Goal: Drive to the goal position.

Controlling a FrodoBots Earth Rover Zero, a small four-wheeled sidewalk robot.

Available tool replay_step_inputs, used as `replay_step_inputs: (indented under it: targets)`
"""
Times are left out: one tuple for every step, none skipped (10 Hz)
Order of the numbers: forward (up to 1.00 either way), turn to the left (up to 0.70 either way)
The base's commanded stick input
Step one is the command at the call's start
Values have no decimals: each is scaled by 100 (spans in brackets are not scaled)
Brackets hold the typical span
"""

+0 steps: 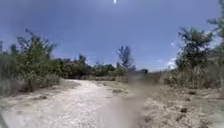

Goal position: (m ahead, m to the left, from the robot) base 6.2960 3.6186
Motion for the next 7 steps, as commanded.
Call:
replay_step_inputs:
  targets:
    - [45,0]
    - [45,0]
    - [45,0]
    - [45,0]
    - [45,0]
    - [45,0]
    - [45,12]
